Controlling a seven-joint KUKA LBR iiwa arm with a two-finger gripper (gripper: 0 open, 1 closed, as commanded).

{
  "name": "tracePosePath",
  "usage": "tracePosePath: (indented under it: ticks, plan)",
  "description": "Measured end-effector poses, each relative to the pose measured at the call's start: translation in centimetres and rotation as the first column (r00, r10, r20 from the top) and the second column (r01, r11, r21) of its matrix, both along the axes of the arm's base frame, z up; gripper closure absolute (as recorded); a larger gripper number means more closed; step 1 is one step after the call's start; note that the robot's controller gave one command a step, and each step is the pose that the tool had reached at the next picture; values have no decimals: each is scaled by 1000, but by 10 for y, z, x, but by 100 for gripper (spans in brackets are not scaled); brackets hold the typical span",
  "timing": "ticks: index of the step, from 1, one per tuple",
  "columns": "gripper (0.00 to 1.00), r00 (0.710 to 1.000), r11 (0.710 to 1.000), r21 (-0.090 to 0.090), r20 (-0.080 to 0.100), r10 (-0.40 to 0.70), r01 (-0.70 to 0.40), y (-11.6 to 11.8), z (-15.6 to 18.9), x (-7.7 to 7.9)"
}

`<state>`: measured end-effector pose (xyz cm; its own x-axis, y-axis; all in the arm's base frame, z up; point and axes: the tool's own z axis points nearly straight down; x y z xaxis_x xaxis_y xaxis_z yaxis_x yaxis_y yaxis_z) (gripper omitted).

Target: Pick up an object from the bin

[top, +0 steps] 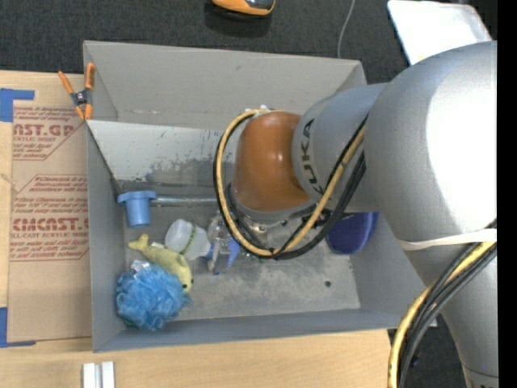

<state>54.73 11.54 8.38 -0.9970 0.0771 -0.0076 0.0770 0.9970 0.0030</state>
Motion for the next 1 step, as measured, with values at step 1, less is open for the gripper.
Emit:
tracePosePath:
  ticks: [1]
  plan:
    - [100,1000,1000,1,5,-11,11,-16,183,11]
